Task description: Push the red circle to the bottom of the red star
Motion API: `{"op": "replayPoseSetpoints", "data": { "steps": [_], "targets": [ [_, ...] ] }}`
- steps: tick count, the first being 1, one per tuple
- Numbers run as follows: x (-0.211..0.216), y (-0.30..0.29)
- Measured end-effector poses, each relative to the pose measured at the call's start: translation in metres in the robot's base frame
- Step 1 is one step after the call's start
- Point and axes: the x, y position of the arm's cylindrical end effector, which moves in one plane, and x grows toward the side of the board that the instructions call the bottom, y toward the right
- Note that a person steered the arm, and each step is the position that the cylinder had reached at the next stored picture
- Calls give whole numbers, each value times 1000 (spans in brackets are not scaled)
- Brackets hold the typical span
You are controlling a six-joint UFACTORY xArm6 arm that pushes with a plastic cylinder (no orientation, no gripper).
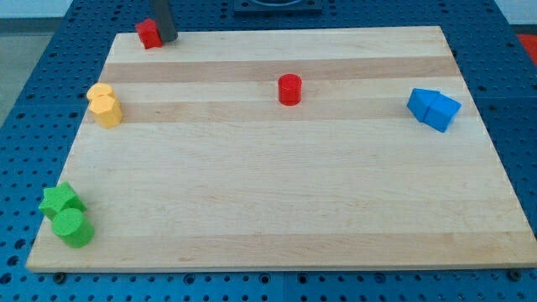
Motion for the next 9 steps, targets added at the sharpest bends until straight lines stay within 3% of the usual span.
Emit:
{"op": "replayPoseSetpoints", "data": {
  "steps": [2, 3, 5, 6, 8, 9],
  "targets": [
    [0, -34],
    [23, -5],
    [158, 32],
    [198, 104],
    [196, 206],
    [175, 244]
  ]
}}
